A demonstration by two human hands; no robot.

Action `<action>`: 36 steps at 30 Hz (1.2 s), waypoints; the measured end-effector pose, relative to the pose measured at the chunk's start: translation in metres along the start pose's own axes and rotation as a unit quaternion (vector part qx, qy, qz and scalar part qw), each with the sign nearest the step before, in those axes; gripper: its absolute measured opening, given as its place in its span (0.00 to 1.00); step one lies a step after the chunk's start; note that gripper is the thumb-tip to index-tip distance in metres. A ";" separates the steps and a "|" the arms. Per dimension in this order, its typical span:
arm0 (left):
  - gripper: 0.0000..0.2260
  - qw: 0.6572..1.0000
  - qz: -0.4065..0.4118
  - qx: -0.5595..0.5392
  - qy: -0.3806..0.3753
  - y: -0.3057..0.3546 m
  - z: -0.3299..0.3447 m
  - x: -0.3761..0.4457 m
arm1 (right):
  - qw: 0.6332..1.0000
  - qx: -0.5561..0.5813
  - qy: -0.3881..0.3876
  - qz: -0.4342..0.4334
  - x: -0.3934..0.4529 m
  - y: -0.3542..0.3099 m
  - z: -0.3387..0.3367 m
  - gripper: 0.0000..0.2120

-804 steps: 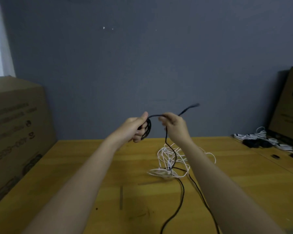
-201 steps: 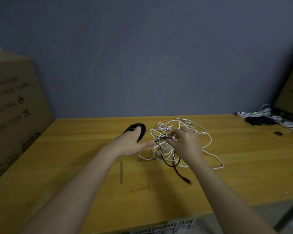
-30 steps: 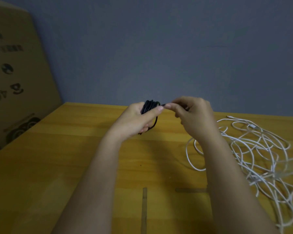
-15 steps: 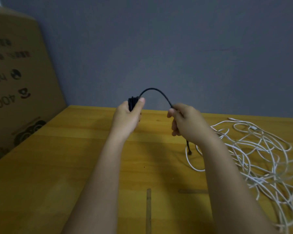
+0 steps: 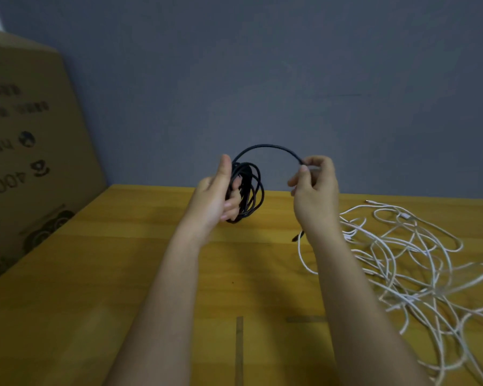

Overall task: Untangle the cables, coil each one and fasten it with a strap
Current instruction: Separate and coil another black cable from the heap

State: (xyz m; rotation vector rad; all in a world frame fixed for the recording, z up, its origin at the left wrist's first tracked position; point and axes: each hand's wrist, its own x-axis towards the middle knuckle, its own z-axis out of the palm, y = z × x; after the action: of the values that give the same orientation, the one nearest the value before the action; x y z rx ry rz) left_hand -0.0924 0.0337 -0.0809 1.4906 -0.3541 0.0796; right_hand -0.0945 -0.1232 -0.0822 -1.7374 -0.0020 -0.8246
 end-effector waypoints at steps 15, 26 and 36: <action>0.15 0.981 0.090 -0.102 0.140 0.003 0.003 0.006 | 0.878 -0.275 -0.390 -0.029 -0.025 0.009 0.023 0.24; 0.10 0.988 0.041 0.061 0.133 -0.014 -0.004 0.010 | 0.863 -0.271 -0.426 -0.029 -0.018 -0.009 0.007 0.08; 0.27 0.987 -0.050 0.148 0.039 -0.023 -0.002 0.012 | 0.970 0.023 -0.241 -0.037 -0.015 -0.015 0.003 0.10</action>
State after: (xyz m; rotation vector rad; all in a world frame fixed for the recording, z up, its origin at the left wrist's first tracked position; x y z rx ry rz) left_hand -0.0746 0.0317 -0.0996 1.7907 -0.2093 0.1137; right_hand -0.1103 -0.1089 -0.0776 -1.8639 -0.4104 -0.4325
